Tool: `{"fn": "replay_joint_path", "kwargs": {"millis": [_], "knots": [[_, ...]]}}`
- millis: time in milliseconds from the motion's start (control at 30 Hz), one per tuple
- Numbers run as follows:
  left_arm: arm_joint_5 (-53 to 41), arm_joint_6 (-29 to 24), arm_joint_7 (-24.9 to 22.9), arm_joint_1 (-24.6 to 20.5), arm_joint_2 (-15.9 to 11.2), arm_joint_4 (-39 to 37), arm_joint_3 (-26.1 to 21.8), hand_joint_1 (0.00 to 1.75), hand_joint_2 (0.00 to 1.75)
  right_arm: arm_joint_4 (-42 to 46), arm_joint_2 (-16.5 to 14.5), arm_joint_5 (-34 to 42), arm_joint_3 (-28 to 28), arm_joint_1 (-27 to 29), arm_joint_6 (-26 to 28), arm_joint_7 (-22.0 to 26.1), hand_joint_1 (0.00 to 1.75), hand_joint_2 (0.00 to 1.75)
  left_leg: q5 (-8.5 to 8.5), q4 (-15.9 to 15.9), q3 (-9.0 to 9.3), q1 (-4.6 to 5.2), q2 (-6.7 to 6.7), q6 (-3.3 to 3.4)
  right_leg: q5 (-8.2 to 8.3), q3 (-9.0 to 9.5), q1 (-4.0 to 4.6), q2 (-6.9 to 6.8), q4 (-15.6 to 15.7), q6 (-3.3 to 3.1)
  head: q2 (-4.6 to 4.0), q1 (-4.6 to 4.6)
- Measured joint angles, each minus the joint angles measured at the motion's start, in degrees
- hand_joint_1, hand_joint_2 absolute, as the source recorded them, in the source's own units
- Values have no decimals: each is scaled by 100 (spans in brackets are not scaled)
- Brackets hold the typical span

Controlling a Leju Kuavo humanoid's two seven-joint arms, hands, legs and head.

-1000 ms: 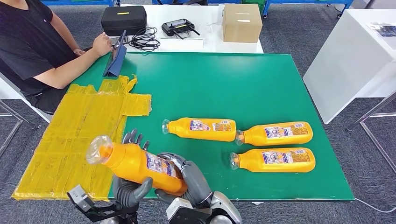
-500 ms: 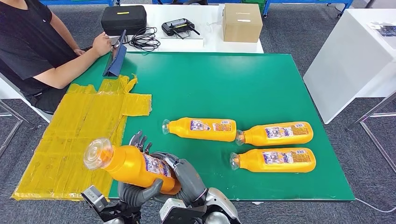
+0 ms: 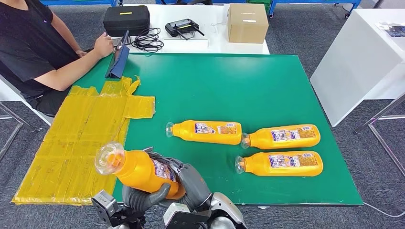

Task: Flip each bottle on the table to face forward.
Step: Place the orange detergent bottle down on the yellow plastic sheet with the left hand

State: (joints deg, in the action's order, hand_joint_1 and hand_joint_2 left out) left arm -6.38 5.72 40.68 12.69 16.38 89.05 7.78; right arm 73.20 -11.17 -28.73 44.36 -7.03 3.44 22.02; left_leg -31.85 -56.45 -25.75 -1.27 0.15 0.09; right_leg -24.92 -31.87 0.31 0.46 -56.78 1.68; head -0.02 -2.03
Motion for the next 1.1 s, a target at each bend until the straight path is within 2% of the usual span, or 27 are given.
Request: {"fn": "replay_joint_path", "kwargs": {"millis": [100,200,333,433,600,700,867,1100], "knots": [[-236,-258,-4,14,-44,159,-39,175,175,17,-2,-21,-7,5,32,-8,175,175,0,0,0,0,0,0,0,0,0,0,0,0,0,0],[-511,-452,-7,16,-90,308,-137,175,175,64,-2,-77,-24,21,92,-36,156,175,0,0,0,0,0,0,0,0,0,0,0,0,0,1],[-976,-812,-7,20,-153,425,-296,175,175,161,5,-278,-50,21,235,-160,3,175,0,0,1,0,1,0,0,0,0,0,0,0,0,1],[-1437,-1359,-1,2,-204,494,-389,175,175,209,32,-380,-65,42,281,-227,0,175,0,0,1,0,0,0,0,-1,0,0,-1,0,0,1],[-3135,-3257,-256,-207,-377,510,-846,175,175,417,282,-528,-213,74,429,-292,0,175,2,0,2,0,0,1,0,-1,0,-4,-1,0,0,0],[-4149,-3899,-574,-358,-543,401,-1048,175,175,472,496,-555,-392,-16,463,-391,0,175,5,0,1,3,0,2,1,0,0,-9,-2,0,0,1],[-5783,-4433,-1552,-731,-969,-179,-1199,175,175,466,905,-478,-868,-345,369,-538,0,175,9,-2,3,8,-2,4,3,0,-2,-11,-2,2,0,1],[-6839,-4485,-2330,-1312,-1497,-1273,-1254,175,175,317,1298,-476,-1365,-900,66,-664,0,175,11,-2,2,5,-2,3,4,-2,-2,-10,-5,3,0,1]]}}
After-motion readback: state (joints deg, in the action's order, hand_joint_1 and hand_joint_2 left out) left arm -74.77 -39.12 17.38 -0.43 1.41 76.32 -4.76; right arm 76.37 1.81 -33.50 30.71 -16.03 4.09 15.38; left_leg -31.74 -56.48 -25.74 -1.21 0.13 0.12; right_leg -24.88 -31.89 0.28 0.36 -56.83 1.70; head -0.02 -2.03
